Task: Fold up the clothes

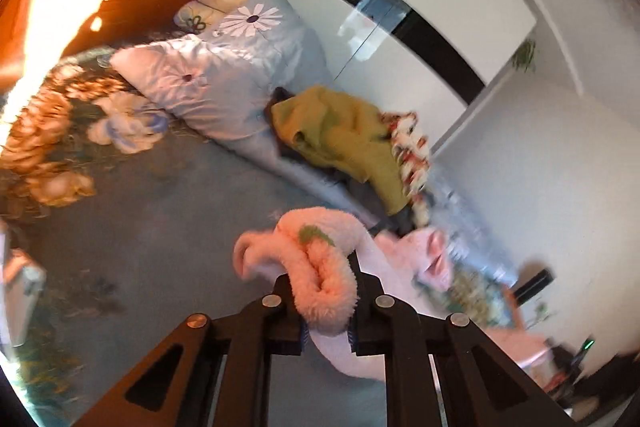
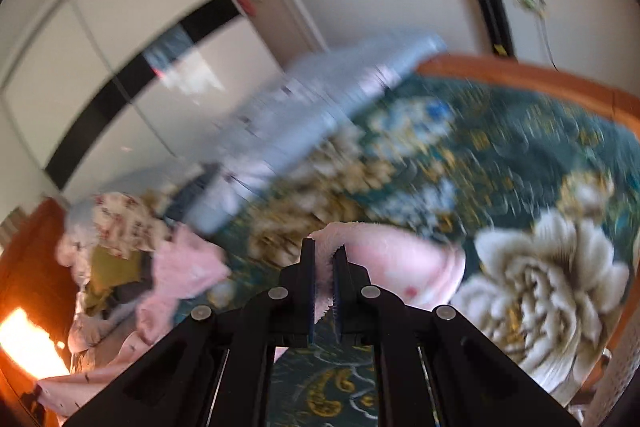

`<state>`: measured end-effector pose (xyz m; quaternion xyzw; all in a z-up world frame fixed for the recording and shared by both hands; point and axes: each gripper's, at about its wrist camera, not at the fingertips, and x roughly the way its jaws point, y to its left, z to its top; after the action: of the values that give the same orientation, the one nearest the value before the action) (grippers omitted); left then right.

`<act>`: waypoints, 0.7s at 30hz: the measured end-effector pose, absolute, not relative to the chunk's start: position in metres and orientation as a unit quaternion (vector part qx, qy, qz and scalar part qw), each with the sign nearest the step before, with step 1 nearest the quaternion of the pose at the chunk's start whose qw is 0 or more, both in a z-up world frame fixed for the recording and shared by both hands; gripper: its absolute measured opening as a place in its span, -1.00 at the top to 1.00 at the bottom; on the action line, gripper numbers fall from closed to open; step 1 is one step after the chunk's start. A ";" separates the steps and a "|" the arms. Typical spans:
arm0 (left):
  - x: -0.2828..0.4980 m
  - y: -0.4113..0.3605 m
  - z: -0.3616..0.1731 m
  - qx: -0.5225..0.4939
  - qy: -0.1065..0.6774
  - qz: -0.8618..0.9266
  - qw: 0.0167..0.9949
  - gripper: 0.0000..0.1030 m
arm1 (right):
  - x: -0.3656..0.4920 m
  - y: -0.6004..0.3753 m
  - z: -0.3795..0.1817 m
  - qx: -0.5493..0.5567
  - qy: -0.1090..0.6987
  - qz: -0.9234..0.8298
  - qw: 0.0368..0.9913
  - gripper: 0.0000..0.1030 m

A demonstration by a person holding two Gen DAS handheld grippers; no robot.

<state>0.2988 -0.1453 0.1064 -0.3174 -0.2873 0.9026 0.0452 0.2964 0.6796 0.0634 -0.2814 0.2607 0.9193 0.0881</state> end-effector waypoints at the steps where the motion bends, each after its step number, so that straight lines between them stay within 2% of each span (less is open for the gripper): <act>1: 0.310 -0.149 0.091 -0.340 -0.286 0.895 0.036 0.71 | 0.303 0.676 0.062 -0.281 0.252 0.922 0.084 0.87; 4: 0.343 -0.163 0.022 -0.424 -0.314 0.850 -0.006 0.71 | 0.320 0.677 0.015 -0.340 0.238 0.905 0.092 0.87; 6: 0.362 -0.177 -0.026 -0.463 -0.364 0.808 -0.035 0.71 | 0.331 0.687 -0.025 -0.381 0.260 0.881 0.107 0.87; 10: 0.368 -0.185 -0.043 -0.471 -0.366 0.801 -0.051 0.71 | 0.345 0.698 -0.061 -0.414 0.286 0.856 0.120 0.87; 15: 0.362 -0.185 -0.050 -0.491 -0.340 0.801 -0.049 0.69 | 0.358 0.701 -0.064 -0.417 0.282 0.855 0.124 0.87; 18: 0.359 -0.172 -0.056 -0.521 -0.296 0.799 -0.050 0.53 | 0.362 0.699 -0.070 -0.423 0.280 0.855 0.110 0.84; 20: 0.363 -0.167 -0.048 -0.528 -0.262 0.805 -0.063 0.30 | 0.366 0.702 -0.066 -0.413 0.286 0.858 0.107 0.78; 21: 0.364 -0.165 -0.042 -0.531 -0.243 0.808 -0.077 0.03 | 0.368 0.704 -0.062 -0.406 0.291 0.860 0.106 0.76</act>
<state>0.3638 -0.1648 -0.0422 -0.5311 -0.2427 0.8081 -0.0771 0.3685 0.7036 -0.0624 -0.4059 0.2913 0.8598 0.1055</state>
